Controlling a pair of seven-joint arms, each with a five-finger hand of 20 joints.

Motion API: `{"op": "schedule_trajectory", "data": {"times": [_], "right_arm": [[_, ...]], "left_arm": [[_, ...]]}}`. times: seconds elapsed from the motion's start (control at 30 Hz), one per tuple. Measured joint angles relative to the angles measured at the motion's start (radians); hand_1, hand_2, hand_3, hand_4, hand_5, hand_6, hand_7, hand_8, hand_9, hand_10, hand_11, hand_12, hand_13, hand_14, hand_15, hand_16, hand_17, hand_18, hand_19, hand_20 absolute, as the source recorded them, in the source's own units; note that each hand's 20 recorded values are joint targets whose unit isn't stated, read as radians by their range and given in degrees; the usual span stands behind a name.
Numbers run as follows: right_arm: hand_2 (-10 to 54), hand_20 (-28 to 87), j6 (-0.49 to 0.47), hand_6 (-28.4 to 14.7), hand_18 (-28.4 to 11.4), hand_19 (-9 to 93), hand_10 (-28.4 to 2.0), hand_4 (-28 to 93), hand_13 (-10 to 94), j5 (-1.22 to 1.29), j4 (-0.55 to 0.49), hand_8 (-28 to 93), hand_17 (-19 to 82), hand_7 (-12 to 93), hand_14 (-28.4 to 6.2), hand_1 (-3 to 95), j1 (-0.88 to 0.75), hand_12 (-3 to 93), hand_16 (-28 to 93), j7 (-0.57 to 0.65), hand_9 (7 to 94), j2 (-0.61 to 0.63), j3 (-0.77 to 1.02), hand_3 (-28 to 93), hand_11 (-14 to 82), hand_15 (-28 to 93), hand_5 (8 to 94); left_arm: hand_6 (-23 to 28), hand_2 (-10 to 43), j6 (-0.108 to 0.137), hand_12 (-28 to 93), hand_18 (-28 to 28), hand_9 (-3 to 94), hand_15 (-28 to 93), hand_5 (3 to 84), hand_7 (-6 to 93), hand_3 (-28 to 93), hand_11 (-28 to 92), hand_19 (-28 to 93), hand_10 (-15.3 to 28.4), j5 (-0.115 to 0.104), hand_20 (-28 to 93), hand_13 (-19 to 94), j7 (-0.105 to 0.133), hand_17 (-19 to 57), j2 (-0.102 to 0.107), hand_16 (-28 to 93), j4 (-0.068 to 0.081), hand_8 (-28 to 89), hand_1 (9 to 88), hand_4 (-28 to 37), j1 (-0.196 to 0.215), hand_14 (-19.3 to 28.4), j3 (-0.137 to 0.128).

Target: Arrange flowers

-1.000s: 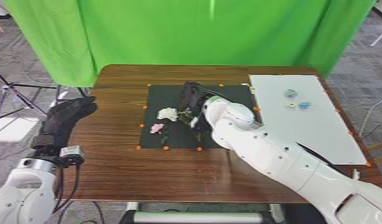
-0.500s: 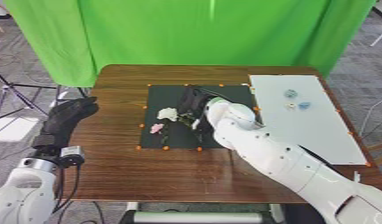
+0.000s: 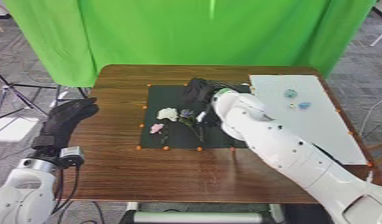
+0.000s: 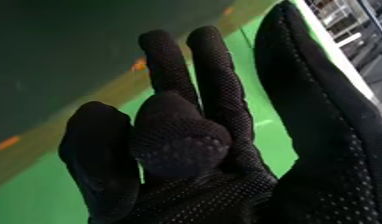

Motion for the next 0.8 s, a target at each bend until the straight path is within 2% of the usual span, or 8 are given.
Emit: {"op": "schedule_trajectory", "data": {"times": [0.23, 0.4, 0.63, 0.8], "right_arm": [[-9.5, 65, -0.002, 1.3, -15.7, 93, -15.2, -13, 89, 0.039, -0.124, -8, 62, 14, -1.1, 37.1, 0.000, 19.5, 28, -0.008, 61.0, 0.085, 0.057, 64, 8.6, 67, 58.6], [-9.5, 64, 0.013, 1.2, -15.9, 93, -16.1, -13, 87, 0.013, -0.202, -7, 61, 12, -1.7, 36.1, -0.007, 18.7, 28, -0.009, 55.4, 0.191, 0.120, 64, 7.3, 68, 55.1], [-9.5, 64, 0.063, 1.1, -16.3, 93, -16.2, -14, 86, -0.016, -0.239, -6, 60, 12, -2.1, 35.8, -0.131, 18.2, 28, 0.021, 54.4, 0.342, 0.372, 64, 7.4, 69, 54.6], [-9.5, 64, 0.124, 0.2, -16.3, 93, -16.1, -14, 86, -0.069, -0.236, -6, 60, 12, -2.2, 36.1, -0.234, 18.1, 28, 0.048, 55.0, 0.431, 0.468, 64, 7.6, 69, 54.6]], "left_arm": [[3.4, -5.9, 0.000, 16, 10.1, 45.0, 15, 45.3, 20.4, 63, 25, 2, 12.9, 0.000, 12, 35, 0.000, -0.5, -0.002, 4, -0.002, -8, 31.0, -14.0, 0.007, 16.6, -0.003], [3.4, -5.9, 0.001, 16, 9.5, 45.1, 15, 45.3, 20.4, 63, 25, 3, 13.0, 0.000, 12, 36, 0.001, 1.8, -0.006, 4, -0.012, -8, 31.1, -13.9, 0.021, 16.8, -0.016], [3.4, -5.9, 0.009, 16, 9.9, 45.4, 16, 45.4, 20.3, 63, 25, 4, 13.1, -0.002, 13, 37, 0.002, 2.3, -0.020, 4, -0.024, -8, 31.3, -14.0, 0.060, 16.8, -0.038], [3.4, -5.9, 0.010, 16, 9.9, 45.4, 16, 45.5, 20.5, 63, 25, 4, 13.1, -0.003, 13, 37, 0.002, 2.3, -0.028, 4, -0.025, -8, 31.3, -14.0, 0.074, 16.8, -0.041]]}}
